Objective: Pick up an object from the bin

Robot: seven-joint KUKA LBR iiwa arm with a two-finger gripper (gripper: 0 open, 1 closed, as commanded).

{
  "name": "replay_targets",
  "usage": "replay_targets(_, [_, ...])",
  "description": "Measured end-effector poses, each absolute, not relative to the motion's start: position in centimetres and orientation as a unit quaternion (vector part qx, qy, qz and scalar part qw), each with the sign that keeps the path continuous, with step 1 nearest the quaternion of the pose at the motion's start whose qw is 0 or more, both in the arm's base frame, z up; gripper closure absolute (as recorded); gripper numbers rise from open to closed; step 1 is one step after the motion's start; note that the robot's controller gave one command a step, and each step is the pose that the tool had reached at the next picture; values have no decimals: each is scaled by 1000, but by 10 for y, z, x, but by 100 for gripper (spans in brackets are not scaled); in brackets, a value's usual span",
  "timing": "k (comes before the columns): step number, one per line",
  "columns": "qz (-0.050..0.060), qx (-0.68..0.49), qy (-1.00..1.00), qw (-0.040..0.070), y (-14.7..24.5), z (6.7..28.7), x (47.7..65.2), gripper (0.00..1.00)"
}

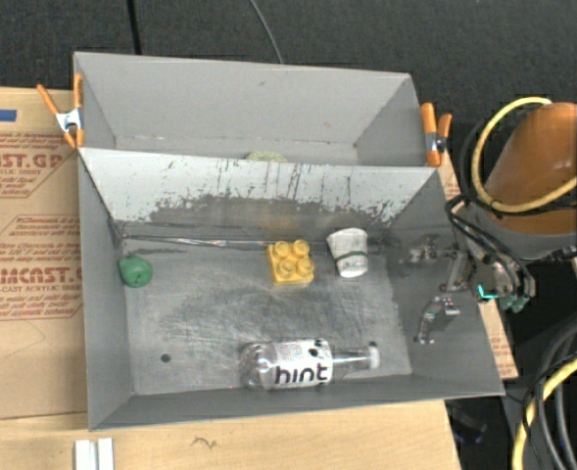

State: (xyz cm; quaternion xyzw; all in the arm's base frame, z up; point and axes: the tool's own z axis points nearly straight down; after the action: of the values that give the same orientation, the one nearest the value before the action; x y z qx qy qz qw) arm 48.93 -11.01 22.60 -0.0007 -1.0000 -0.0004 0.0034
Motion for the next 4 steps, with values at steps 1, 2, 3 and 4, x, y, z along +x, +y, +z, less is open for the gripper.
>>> replay_targets(1, [0,0,-1000,-1,-109,230,491,0])
replay_targets(2, [1,45,-999,-3,-90,184,491,0])
replay_targets(3, [0,148,-989,1,-62,161,483,0])
replay_targets(4, [-1,169,-986,0,-39,130,486,0])
